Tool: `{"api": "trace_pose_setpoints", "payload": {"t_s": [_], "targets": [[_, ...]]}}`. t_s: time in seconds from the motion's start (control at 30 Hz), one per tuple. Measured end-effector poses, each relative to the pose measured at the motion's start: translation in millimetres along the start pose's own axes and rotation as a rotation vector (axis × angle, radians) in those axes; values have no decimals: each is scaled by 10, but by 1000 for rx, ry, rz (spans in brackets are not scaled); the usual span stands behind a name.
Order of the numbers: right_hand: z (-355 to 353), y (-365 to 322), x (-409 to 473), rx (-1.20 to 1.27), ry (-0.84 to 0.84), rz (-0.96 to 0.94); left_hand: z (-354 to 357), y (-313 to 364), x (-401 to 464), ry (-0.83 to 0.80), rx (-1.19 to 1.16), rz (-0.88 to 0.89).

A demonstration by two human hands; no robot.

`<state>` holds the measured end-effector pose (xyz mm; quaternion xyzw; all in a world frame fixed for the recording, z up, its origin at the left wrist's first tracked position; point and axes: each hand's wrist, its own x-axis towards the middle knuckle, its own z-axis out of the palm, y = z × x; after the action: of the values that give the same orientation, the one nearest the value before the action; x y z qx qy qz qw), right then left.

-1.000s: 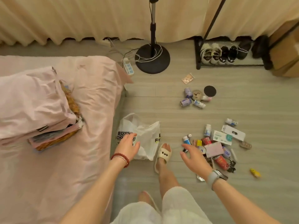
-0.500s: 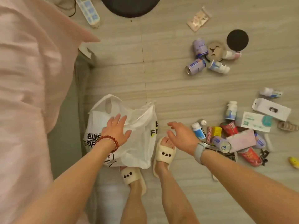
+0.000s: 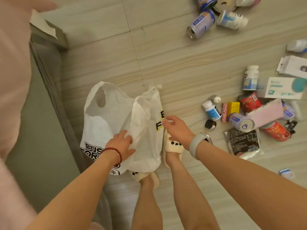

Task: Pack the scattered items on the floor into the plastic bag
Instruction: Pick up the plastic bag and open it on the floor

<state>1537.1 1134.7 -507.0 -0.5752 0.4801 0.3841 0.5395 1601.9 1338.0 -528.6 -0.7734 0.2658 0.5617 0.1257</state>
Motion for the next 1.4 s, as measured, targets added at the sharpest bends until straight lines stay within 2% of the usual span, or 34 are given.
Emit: {"api": "trace_pose_setpoints", "payload": {"t_s": [0.07,0.1,0.17,0.2,0.27,0.33,0.47,0.57,0.67,0.77,0.87,0.97,1.13,1.2,1.27,1.4], "targets": [[70,-4,19,23,-29,16,3,-57,-54,-65,45,-49],[109,-43,-12,26,-36,30,-3,-62,-87,-39,57,-50],[174,-143,-135,66,-61,56,-9,-35,-162,140,62,3],[205,-156,-167,129,-90,67,-8,-3,-214,286,28,50],[236,-186,-270,286,-139,75,-16,82,-370,558,-56,200],[247,-269,-448,456,-149,60,-20,167,-568,747,-65,362],[219,-377,-841,518,-31,-51,-146,374,-1059,992,-101,571],[186,-407,-1232,389,154,-173,-368,510,-1474,1117,-125,649],[103,-426,-1798,490,200,-229,-548,611,-1917,1172,-136,707],[-9,-358,-2398,679,54,-268,-701,716,-2372,1201,-155,751],[-52,-183,-2842,709,-16,-279,-722,865,-2759,1208,-113,845],[-52,-18,-3093,751,5,-259,-610,1010,-3004,1152,-66,946],[-141,364,-3402,907,87,-283,-426,1344,-3318,1095,-220,913],[-225,587,-3506,938,163,-313,-402,1515,-3450,1113,-161,905],[-350,892,-3601,810,291,-358,-426,1704,-3514,1123,-59,875],[-758,1554,-3881,562,398,-473,-508,2255,-3532,1083,395,875]]}}
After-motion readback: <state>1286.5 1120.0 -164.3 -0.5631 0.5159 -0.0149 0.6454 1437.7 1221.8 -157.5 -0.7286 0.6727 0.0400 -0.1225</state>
